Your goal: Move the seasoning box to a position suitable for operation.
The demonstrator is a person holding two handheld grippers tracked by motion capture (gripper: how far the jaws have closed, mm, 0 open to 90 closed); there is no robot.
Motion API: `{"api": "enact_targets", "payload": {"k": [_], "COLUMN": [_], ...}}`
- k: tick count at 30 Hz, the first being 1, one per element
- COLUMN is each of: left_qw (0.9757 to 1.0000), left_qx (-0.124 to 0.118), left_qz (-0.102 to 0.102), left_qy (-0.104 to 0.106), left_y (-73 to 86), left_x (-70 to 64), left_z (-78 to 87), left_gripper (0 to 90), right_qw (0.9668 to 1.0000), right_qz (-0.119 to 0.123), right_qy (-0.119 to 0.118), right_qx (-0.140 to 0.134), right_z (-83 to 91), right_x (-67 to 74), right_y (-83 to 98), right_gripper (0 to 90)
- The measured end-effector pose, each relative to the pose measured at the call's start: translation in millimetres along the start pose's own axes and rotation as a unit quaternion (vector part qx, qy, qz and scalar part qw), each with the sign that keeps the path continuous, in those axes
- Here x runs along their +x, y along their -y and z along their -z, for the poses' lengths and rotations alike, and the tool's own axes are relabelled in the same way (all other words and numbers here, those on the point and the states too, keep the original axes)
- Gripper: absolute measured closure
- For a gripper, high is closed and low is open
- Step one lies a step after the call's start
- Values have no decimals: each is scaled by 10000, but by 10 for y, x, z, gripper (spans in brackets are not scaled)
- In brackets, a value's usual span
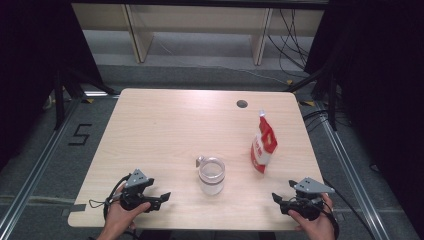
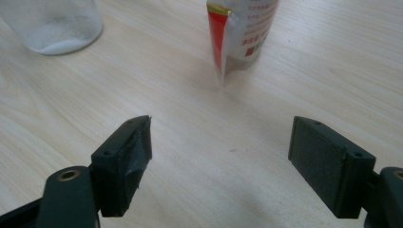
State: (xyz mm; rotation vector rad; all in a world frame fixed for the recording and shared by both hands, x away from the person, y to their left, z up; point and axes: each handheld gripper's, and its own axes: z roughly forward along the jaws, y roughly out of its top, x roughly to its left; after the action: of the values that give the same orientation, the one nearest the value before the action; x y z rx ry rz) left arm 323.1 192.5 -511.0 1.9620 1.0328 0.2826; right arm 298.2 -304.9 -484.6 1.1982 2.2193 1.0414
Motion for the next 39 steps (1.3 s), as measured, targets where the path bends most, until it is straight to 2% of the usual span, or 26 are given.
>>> {"api": "enact_targets", "payload": {"k": [1,4,5,8,9,12,16,18,19,25,26,28,31,32,34,36,37,39], "left_qw": [10000,10000,10000,10000,9999,9997,9988,9990,9987,9983,9981,9977,9969,9967,9961,9958,9955,9946], "left_qx": [-59,-35,-19,-70,-103,-220,-382,-376,-422,-521,-551,-599,-650,-651,-655,-631,-632,-665], "left_qz": [59,30,-36,10,66,102,279,213,259,66,86,-15,-142,-166,-272,-296,-404,-429], "left_qy": [12,11,1,52,47,85,156,131,156,264,270,326,429,447,532,589,574,669], "left_y": [1,-11,-20,-48,-66,-119,-212,-279,-302,-491,-535,-605,-722,-758,-824,-881,-913,-974], "left_x": [-9,-6,1,4,1,30,53,49,35,-32,-52,-70,-98,-109,-120,-143,-151,-168], "left_z": [-7,-1,6,14,20,35,32,34,22,-8,-17,-31,-55,-66,-91,-121,-133,-160], "left_gripper": [160,160,160,166,173,180,198,200,202,238,254,291,366,388,493,567,619,707], "right_qw": [10000,10000,10000,10000,10000,9999,9999,9999,9999,9999,9999,10000,9999,9999,9998,10000,9999,9999], "right_qz": [-7,-2,6,3,22,25,5,0,15,-5,-14,-6,16,-45,-129,24,21,22], "right_qy": [-49,-60,-57,-66,-2,-103,-124,-137,-141,-104,-118,-57,-122,-124,-124,-74,-91,-102], "right_qx": [0,3,3,-3,-10,-22,-23,-25,-20,-25,-28,-32,-21,6,35,-39,-48,-46], "right_z": [-7,-9,-10,-11,-3,-14,-16,-16,-17,-13,-13,-6,-18,-16,-10,-14,-17,-20], "right_x": [0,2,3,4,6,-2,-2,1,1,6,8,14,12,23,42,25,25,27], "right_y": [-1,0,0,-1,-2,-4,-7,-8,-7,-4,-5,-7,-5,-3,-2,-2,-1,0], "right_gripper": [232,232,232,232,232,232,232,232,232,232,233,235,234,235,235,235,235,236]}}
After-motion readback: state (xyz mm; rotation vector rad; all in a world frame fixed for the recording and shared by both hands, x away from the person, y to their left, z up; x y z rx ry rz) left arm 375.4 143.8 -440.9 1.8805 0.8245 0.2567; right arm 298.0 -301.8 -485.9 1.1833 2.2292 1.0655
